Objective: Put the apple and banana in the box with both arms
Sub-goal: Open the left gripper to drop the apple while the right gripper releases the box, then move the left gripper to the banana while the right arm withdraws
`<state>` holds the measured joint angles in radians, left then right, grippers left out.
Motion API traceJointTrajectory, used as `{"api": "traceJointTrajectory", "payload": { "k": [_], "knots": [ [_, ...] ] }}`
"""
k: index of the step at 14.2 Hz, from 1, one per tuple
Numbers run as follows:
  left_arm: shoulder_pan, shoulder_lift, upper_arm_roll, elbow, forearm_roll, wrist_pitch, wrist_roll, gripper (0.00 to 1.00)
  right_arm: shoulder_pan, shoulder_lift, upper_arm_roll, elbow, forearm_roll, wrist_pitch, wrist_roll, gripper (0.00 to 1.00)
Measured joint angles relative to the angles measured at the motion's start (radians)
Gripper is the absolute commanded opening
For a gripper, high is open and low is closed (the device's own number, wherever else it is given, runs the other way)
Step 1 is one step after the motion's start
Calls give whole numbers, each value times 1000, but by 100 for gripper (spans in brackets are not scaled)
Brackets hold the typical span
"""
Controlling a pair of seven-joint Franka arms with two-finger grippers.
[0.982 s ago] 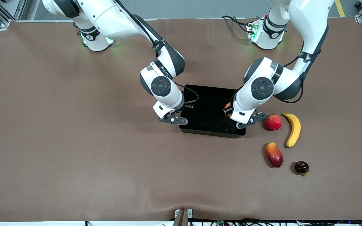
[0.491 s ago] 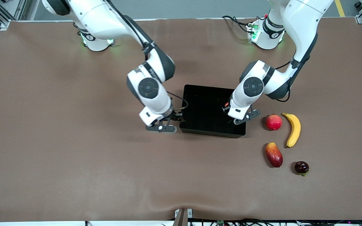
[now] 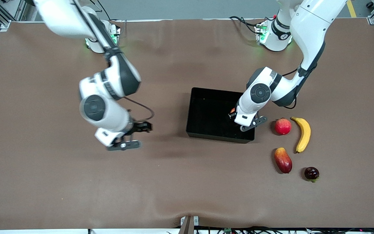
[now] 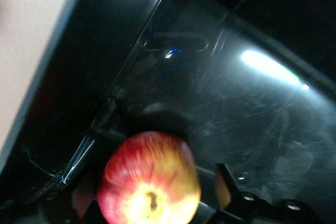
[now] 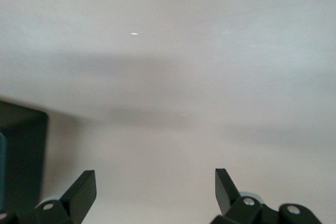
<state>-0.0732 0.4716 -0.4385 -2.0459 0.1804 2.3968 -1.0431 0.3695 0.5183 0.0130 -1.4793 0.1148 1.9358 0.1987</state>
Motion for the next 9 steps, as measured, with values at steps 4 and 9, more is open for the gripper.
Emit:
{"api": "traceJointTrajectory", "payload": {
  "k": [4,9],
  "knots": [
    [3,-102,0,150,1,-242,-8,100,-149,-97,-1,-8,0,-144,-156,100],
    [111,-153,3,336,12,-521,202,100,-256,-236,0,-11,0,-267,-176,100]
  ]
}}
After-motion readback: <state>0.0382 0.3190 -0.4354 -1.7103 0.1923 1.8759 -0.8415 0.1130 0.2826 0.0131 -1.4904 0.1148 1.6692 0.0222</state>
